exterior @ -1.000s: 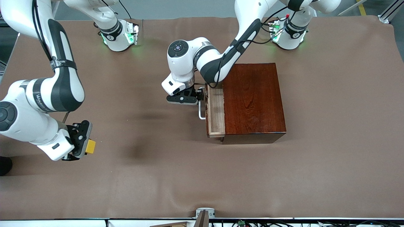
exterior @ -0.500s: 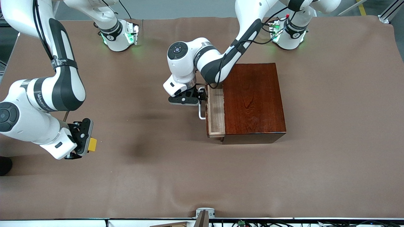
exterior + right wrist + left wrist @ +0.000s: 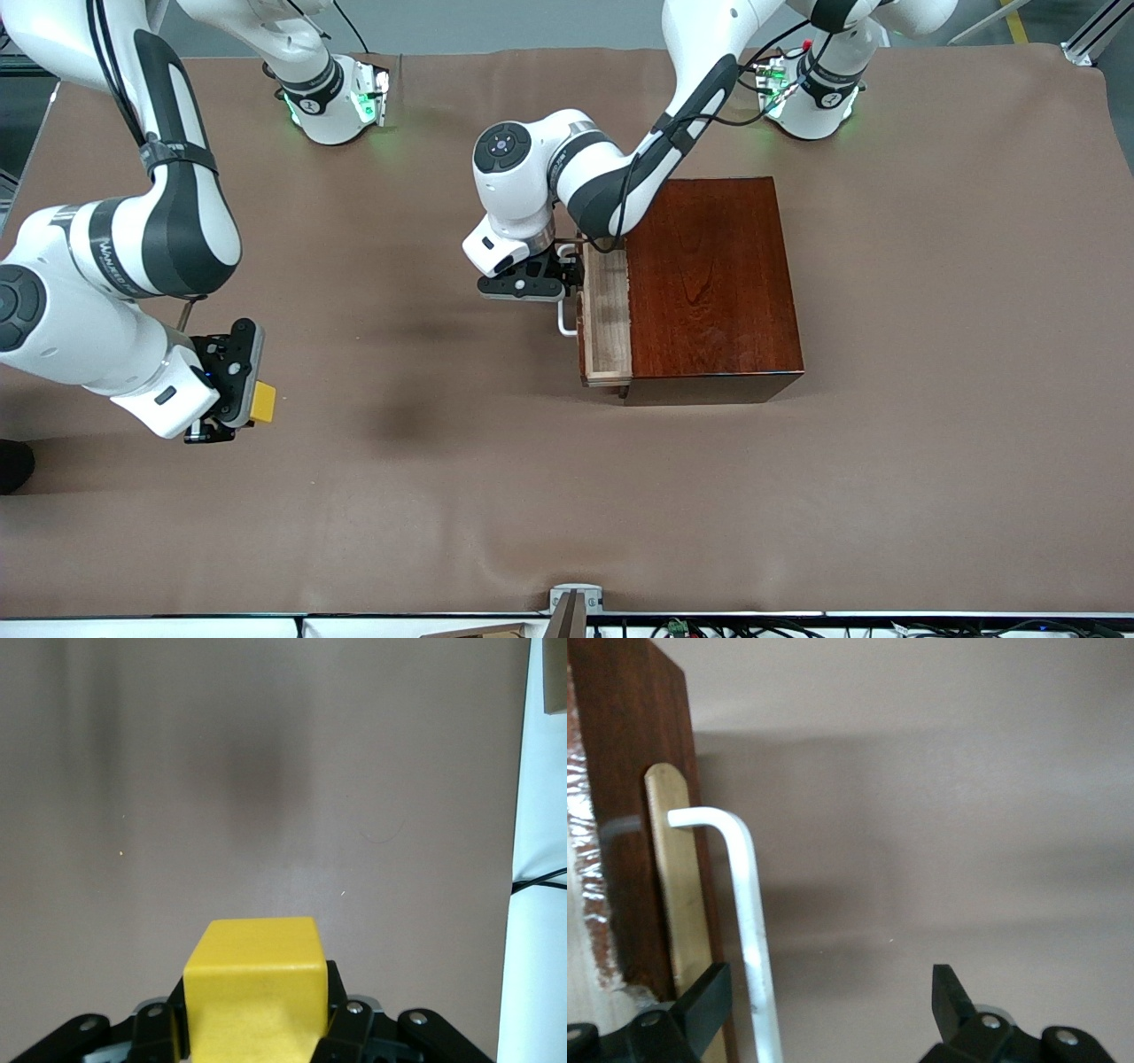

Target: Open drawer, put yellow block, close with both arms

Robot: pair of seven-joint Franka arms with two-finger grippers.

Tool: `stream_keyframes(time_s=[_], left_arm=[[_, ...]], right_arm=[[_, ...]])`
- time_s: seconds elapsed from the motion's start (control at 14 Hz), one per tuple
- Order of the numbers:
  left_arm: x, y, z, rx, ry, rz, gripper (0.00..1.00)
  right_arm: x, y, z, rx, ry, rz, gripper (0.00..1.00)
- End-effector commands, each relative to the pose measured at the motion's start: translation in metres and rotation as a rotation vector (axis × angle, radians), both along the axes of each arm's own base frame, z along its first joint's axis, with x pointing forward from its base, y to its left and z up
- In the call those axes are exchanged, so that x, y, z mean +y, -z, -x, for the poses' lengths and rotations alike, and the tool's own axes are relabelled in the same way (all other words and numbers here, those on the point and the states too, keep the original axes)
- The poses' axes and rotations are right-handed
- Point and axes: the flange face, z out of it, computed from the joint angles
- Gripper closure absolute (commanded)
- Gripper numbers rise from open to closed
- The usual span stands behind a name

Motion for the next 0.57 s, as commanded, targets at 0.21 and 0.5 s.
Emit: stream_keyframes(time_s=[0.21,0.5], left_arm=[[-0.0110,0.0056,0.0009,-0.015,0.015,0.048,0.00],[-0.0064,0.0015,-0.0001,-0.005,0.013,0.023,0.00]], right_arm=[[-0.0011,-0.0092,0.0066,0.016,-0.016,-0.005,1.00],[-0.0002,-0.0092,0.0067,0.016,-0.017,-0.006,1.00]])
